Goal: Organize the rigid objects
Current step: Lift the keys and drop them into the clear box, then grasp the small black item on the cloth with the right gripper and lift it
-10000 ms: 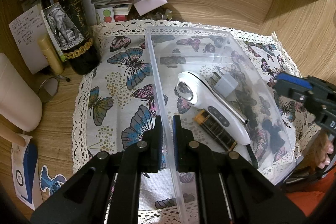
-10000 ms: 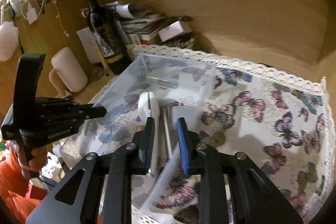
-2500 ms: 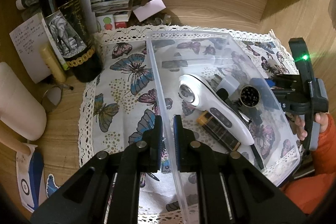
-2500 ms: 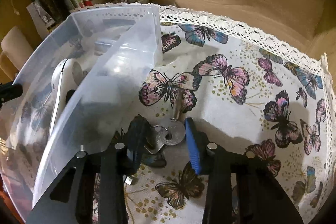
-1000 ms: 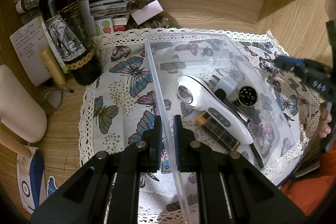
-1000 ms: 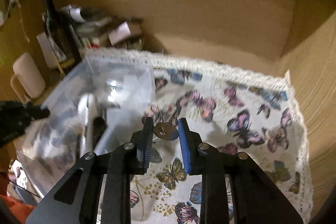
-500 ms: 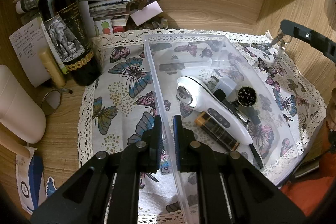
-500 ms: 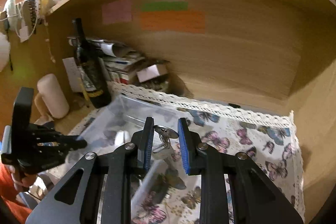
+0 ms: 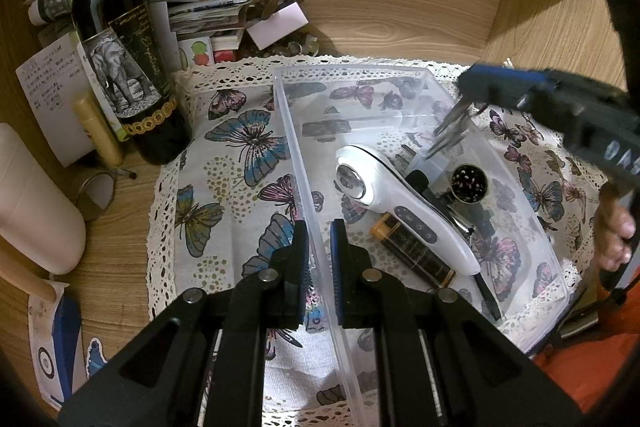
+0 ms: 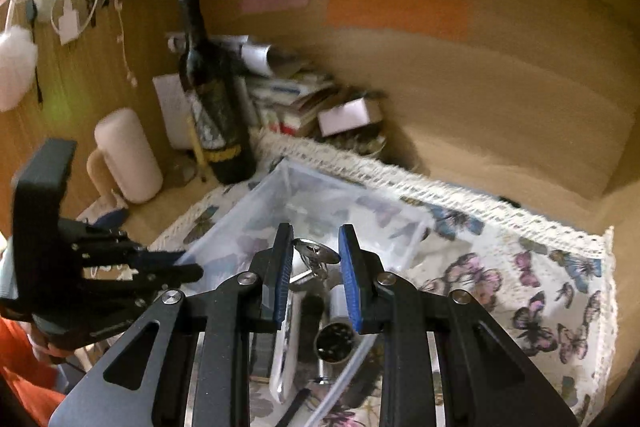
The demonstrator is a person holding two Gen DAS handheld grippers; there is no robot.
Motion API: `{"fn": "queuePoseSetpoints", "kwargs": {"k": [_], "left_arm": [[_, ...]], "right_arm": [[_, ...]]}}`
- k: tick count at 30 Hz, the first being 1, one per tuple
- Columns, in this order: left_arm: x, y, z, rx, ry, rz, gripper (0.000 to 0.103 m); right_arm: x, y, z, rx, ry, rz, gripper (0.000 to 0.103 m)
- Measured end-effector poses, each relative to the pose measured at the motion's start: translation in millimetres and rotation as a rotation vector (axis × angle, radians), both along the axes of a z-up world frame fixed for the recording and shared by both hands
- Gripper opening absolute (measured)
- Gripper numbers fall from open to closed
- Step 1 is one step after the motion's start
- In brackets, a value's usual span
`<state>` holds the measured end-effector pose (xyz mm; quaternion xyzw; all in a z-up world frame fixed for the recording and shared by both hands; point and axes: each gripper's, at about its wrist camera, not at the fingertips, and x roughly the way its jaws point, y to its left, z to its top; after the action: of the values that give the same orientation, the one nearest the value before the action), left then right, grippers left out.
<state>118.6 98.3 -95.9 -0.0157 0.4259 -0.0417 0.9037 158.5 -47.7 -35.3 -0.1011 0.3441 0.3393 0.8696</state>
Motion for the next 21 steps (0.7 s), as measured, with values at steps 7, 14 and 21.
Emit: {"fn": "queuePoseSetpoints", "kwargs": {"k": [7, 14, 21], "left_arm": [[0, 0, 0, -0.002, 0.001, -0.001, 0.011], [2, 2, 0, -0.012, 0.003, 0.006, 0.011], [4, 5, 0, -0.013, 0.002, 0.016, 0.011]], "right_arm": [[4, 9, -20, -0.057, 0.062, 0.023, 0.022], [5, -16, -8, -0.033, 0.039, -0.032, 0.022], [9, -60, -10, -0.047, 0.056, -0.144, 0.023]]}}
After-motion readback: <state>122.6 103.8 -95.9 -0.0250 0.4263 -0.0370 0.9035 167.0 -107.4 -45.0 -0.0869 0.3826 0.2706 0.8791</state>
